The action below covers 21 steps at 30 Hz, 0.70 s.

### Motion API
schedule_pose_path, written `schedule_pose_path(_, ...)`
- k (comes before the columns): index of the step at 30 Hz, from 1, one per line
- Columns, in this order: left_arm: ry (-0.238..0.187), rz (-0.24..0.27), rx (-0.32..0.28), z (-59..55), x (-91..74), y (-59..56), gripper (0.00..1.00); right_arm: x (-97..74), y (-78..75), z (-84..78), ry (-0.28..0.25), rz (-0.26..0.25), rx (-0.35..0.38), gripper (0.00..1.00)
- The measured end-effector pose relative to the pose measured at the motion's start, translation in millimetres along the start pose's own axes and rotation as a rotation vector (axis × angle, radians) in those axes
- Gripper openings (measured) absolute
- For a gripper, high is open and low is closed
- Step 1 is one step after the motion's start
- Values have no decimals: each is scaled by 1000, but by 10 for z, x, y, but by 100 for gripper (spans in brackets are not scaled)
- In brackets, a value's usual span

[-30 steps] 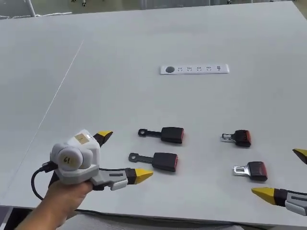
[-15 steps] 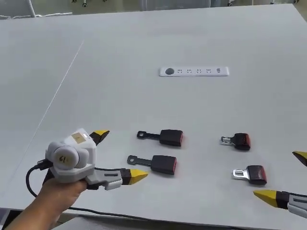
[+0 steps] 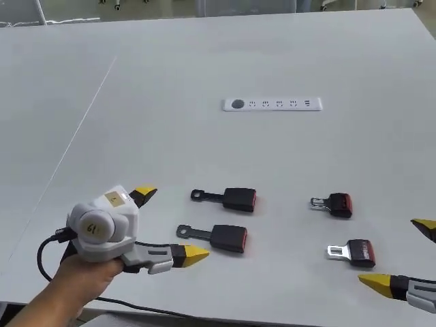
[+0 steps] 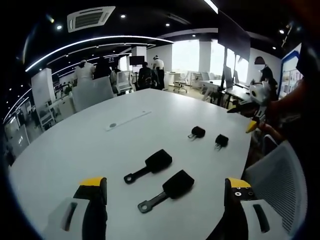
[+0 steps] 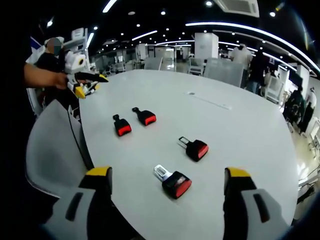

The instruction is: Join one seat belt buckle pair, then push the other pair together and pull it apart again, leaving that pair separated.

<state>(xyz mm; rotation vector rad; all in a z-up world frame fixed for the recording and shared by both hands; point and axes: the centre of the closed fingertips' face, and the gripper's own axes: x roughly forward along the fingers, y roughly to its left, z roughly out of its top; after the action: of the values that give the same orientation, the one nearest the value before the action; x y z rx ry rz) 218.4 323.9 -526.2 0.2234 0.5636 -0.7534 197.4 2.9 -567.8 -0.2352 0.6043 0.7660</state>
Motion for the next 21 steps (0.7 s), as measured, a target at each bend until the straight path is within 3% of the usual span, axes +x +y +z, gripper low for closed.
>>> schedule_pose_path(11,31,-39,34,-45,171,-67,98,55,-20,-19,20,25,-16,89)
schedule_pose_path(21,85,-79,73,-175,334,-92,95,158,-14,-130,58,80,-29,86)
